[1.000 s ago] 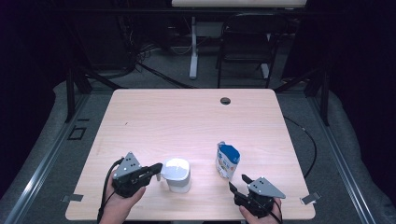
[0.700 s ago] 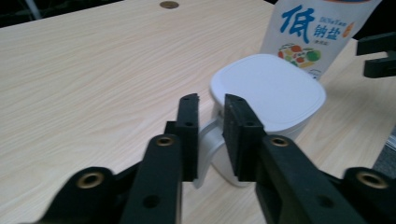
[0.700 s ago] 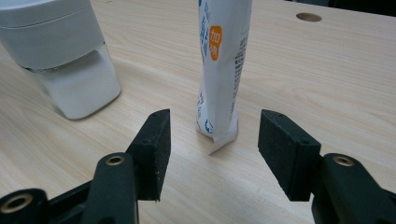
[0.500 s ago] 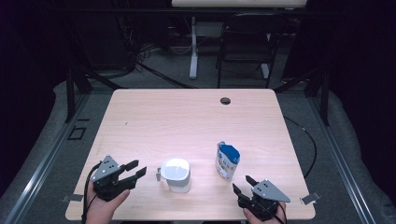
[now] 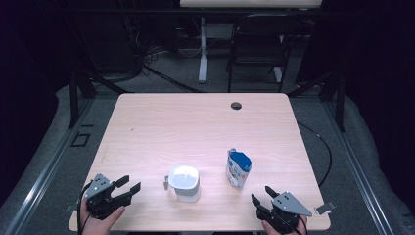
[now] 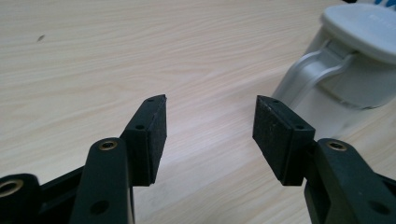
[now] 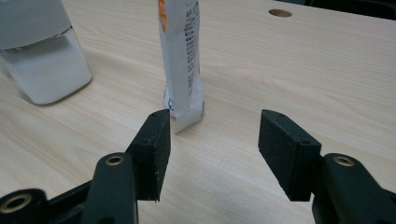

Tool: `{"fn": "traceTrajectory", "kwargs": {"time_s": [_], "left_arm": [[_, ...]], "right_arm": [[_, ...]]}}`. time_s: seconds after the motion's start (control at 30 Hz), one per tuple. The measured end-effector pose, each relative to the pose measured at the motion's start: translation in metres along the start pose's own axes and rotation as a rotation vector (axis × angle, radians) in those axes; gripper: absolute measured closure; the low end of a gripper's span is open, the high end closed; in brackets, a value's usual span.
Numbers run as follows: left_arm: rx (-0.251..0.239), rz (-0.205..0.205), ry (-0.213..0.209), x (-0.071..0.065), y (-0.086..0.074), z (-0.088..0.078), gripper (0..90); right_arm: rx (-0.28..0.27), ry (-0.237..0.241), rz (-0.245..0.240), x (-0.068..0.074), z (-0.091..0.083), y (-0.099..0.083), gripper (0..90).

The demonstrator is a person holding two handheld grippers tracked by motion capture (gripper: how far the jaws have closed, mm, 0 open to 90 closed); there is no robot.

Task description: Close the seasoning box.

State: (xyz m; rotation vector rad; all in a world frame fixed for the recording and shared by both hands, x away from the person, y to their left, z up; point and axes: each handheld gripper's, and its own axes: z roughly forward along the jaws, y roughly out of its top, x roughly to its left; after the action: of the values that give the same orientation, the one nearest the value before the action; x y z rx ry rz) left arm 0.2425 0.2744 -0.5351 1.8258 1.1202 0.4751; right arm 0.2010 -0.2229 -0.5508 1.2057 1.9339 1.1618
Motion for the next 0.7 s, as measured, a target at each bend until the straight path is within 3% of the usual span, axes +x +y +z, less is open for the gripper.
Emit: {"fn": "traceTrajectory", "kwargs": {"time_s": [0.13,0.27,0.47,0.7], "left_arm": [[0.004,-0.036,0.012,0.007,-0.014,-0.003,43.9],[0.018,-0.059,0.045,0.01,-0.029,-0.006,43.0],[0.025,-0.08,0.051,0.013,-0.045,-0.007,42.8],[0.042,-0.05,0.097,0.015,-0.054,-0.014,42.6]], "right_arm": [[-0.006,-0.003,0.025,-0.002,0.0,-0.004,44.0],[-0.002,-0.019,0.009,0.0,-0.002,-0.008,44.0],[0.007,-0.03,0.001,0.002,-0.002,-0.015,44.0],[-0.011,-0.042,0.013,0.001,-0.007,-0.02,44.0]]}}
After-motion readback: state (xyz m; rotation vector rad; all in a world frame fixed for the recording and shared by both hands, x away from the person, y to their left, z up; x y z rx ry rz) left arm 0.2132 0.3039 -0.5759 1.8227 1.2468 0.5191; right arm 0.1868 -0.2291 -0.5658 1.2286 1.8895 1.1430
